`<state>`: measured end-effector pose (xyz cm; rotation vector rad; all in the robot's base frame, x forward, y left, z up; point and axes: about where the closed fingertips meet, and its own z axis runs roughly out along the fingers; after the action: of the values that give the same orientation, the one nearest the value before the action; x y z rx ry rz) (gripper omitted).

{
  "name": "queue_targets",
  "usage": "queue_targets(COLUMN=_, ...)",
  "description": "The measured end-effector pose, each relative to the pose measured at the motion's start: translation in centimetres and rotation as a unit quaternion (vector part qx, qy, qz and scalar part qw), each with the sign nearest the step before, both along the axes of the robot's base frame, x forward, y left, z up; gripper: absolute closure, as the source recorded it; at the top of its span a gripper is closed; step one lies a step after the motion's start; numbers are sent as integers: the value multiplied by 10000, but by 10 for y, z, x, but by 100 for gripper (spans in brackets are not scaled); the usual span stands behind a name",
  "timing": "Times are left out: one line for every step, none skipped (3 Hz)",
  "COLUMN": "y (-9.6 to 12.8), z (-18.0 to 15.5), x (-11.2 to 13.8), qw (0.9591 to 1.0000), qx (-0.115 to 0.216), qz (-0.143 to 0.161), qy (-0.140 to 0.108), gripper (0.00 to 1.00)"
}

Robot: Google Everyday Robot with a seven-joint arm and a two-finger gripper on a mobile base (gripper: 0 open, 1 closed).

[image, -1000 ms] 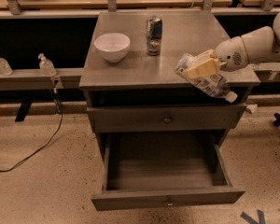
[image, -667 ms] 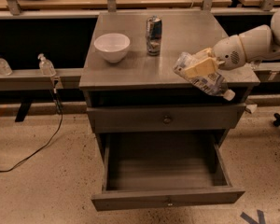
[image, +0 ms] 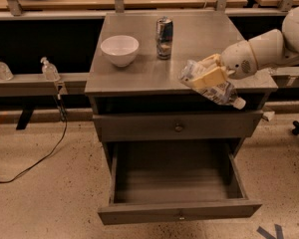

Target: Place blue plastic bottle into middle drawer

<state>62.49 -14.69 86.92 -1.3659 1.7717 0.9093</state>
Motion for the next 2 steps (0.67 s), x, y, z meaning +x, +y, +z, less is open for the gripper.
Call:
queue_targets(y=23, z=-7, x=-47, qw=9953, qx=-332, qz=713, qy=-570, gripper=100)
queue_targets(y=33, z=-41, x=-86, qw=9876, qx=-723, qz=1077, qy=-885, gripper=100)
